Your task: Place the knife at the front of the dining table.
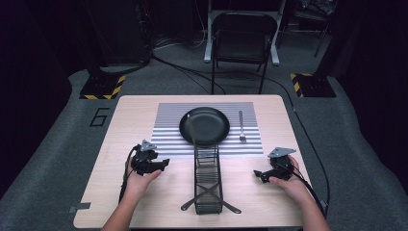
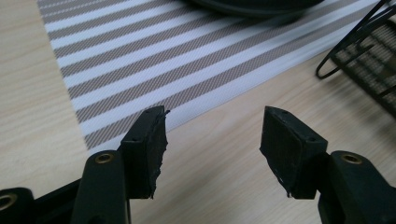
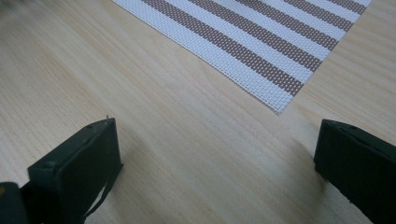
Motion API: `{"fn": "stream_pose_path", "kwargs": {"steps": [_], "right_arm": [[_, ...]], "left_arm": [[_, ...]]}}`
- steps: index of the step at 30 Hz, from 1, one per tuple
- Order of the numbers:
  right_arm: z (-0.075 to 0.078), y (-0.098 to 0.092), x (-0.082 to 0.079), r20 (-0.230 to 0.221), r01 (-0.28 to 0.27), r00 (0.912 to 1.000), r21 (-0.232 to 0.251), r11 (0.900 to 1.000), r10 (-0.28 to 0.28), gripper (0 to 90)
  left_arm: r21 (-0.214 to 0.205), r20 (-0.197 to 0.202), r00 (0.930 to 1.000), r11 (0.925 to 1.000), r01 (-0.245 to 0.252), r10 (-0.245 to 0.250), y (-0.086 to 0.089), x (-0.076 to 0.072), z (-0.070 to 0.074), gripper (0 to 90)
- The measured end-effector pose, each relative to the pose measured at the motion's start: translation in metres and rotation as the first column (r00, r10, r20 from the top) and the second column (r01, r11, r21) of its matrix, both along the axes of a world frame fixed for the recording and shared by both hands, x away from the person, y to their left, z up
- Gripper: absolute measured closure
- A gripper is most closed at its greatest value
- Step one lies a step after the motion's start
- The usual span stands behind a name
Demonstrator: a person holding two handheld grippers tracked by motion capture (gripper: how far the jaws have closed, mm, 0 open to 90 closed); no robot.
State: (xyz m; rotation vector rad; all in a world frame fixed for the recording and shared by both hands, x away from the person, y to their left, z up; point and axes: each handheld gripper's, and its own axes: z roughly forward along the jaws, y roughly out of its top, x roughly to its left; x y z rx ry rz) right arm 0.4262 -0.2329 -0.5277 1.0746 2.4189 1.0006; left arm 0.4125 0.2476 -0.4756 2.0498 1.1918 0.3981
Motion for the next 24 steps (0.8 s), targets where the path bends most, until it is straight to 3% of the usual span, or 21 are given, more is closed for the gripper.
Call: {"fn": "stream_pose_path", "kwargs": {"steps": [5,8,13,24], "right_arm": [[0.0,0.0,0.0,0.0,0.0,1.0,0.0,1.0,0.0,0.0],[0.0,0.0,0.0,0.0,0.0,1.0,0.0,1.0,0.0,0.0],[0.0,0.0,0.0,0.0,0.0,1.0,0.0,1.0,0.0,0.0],[0.0,0.0,0.0,0.0,0.0,1.0,0.0,1.0,0.0,0.0]], "left_arm": [[0.017,0.0,0.9994,0.9993,0.034,-0.034,-0.011,0.001,0.014,45.4],[-0.014,0.01,0.9988,0.9988,0.048,-0.048,-0.016,0.001,0.023,46.2],[-0.016,0.033,0.9972,0.9975,0.068,-0.068,-0.023,0.0,0.041,46.0],[-0.037,0.079,0.9952,0.9975,0.06,-0.057,-0.031,0.001,0.067,46.6]]}}
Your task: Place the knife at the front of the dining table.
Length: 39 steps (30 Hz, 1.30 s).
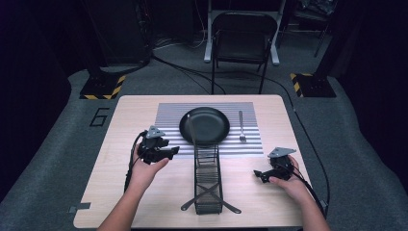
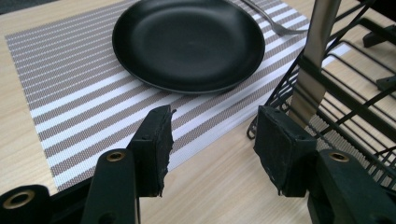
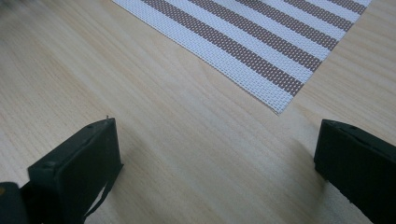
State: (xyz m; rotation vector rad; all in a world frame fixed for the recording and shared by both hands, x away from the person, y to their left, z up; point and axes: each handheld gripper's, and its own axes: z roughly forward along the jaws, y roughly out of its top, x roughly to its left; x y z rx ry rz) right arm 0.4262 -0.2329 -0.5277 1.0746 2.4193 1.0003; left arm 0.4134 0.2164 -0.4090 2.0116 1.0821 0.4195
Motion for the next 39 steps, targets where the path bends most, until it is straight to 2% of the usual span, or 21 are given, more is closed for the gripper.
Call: {"fn": "stream_pose_path", "kwargs": {"steps": [8,17,21,34,39], "right_arm": [[0.0,0.0,0.0,0.0,0.0,1.0,0.0,1.0,0.0,0.0],[0.0,0.0,0.0,0.0,0.0,1.0,0.0,1.0,0.0,0.0],[0.0,0.0,0.0,0.0,0.0,1.0,0.0,1.0,0.0,0.0],[0.0,0.0,0.0,0.001,0.0,1.0,0.0,1.0,0.0,0.0],[0.0,0.0,0.0,0.0,0.0,1.0,0.0,1.0,0.0,0.0]], "left_arm": [[-0.008,0.013,0.9999,0.9999,0.01,-0.01,-0.007,0.001,0.012,48.5],[-0.019,0.02,0.9989,0.9989,0.043,-0.043,-0.019,0.004,0.021,48.5],[-0.037,0.022,0.9982,0.9977,0.056,-0.055,-0.025,0.006,0.024,49.4],[-0.063,0.037,0.9943,0.9927,0.102,-0.1,-0.048,0.012,0.024,52.9],[-0.072,0.027,0.9931,0.9907,0.116,-0.114,-0.054,0.016,0.023,53.0]]}}
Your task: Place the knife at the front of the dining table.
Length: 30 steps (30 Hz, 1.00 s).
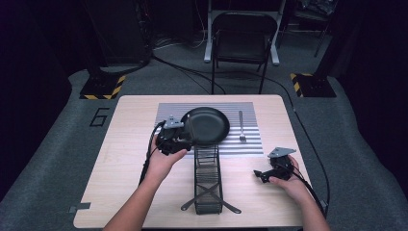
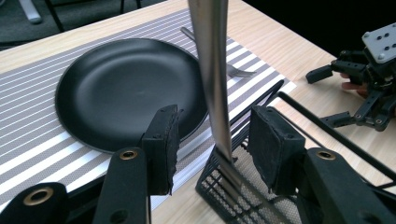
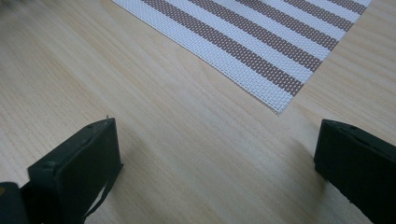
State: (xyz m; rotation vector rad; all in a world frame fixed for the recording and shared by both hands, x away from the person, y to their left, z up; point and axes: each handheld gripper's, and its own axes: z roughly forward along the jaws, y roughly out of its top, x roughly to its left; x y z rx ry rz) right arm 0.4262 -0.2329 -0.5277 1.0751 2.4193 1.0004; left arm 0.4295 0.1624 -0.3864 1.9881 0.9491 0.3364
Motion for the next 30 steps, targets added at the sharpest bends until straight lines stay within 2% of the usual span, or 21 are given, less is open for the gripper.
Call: {"fn": "stream_pose_path", "kwargs": {"steps": [7,12,15,20,25,30], "right_arm": [[0.0,0.0,0.0,0.002,0.001,1.0,0.0,1.0,-0.001,0.0],[0.0,0.0,0.0,0.0,0.0,1.0,0.0,1.0,0.0,0.0],[0.0,0.0,0.0,0.0,0.0,1.0,0.0,1.0,0.0,0.0],[0.0,0.0,0.0,0.001,0.0,1.0,0.0,1.0,0.0,0.0],[0.0,0.0,0.0,0.0,0.0,1.0,0.0,1.0,0.0,0.0],[0.0,0.0,0.0,0.0,0.0,1.0,0.0,1.0,0.0,0.0]], "left_arm": [[-0.007,-0.012,0.9999,0.9999,0.012,-0.012,-0.008,0.005,-0.005,57.7],[-0.005,-0.005,0.9998,0.9998,0.019,-0.019,-0.011,0.007,-0.007,61.5],[-0.016,0.012,0.9998,0.9997,0.016,-0.016,-0.012,0.007,-0.009,64.7],[-0.049,0.006,0.9998,0.9986,0.019,-0.019,-0.011,0.006,-0.011,68.2],[-0.007,0.034,0.9992,0.9998,0.019,-0.019,-0.01,0.0,-0.009,76.4],[0.005,0.066,0.9978,1.0,-0.004,0.004,-0.011,-0.01,-0.011,77.5]]}}
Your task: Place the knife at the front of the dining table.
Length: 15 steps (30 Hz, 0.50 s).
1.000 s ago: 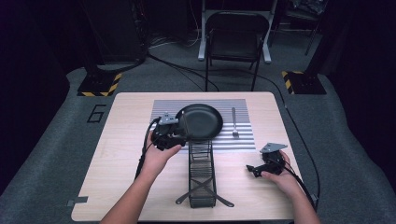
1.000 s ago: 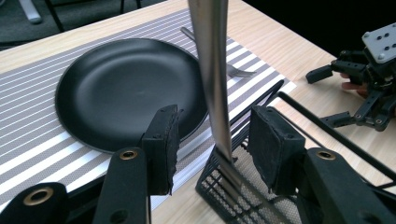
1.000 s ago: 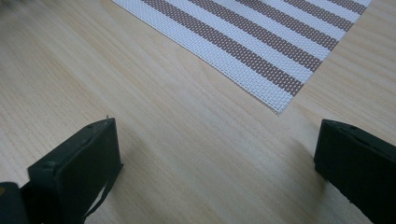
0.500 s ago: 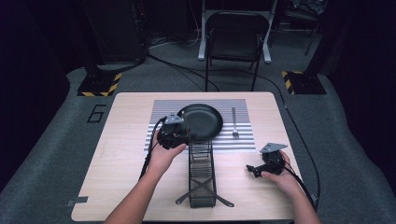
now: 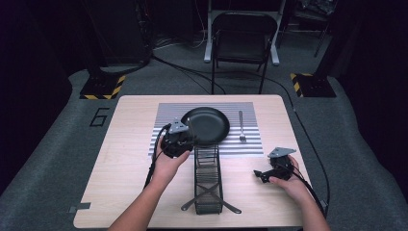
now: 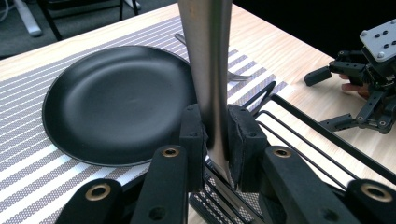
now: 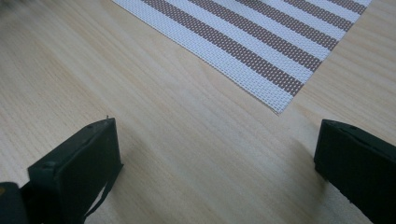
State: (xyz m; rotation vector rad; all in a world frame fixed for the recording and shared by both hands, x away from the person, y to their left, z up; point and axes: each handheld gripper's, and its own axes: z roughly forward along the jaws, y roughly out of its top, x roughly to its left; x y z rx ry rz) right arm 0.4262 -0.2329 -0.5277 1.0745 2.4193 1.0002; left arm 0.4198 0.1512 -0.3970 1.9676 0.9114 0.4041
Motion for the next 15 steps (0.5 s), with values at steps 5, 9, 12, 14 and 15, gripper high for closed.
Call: {"fn": "stream_pose_path", "kwargs": {"steps": [5,9,12,14,15], "right_arm": [[0.0,0.0,0.0,0.0,0.0,1.0,0.0,1.0,0.0,0.0],[0.0,0.0,0.0,0.0,0.0,1.0,0.0,1.0,0.0,0.0],[0.0,0.0,0.0,0.0,0.0,1.0,0.0,1.0,0.0,0.0],[0.0,0.0,0.0,0.001,0.0,1.0,0.0,1.0,0.0,0.0],[0.0,0.0,0.0,0.0,0.0,1.0,0.0,1.0,0.0,0.0]], "left_arm": [[0.026,0.025,0.9997,0.9996,0.004,-0.005,-0.0051,-0.0073,-0.003,77.5],[0.01,0.027,0.9996,0.9999,-0.002,0.002,-0.0071,-0.0094,-0.0062,78.6],[-0.007,0.014,0.9999,1.0,0.006,-0.006,-0.008,-0.0092,-0.0055,79.8],[-0.011,0.01,0.9998,0.9998,0.015,-0.015,-0.0097,-0.0096,-0.0049,80.5],[-0.013,0.008,0.9998,0.9997,0.021,-0.02,-0.0111,-0.0098,-0.0047,80.7]]}}
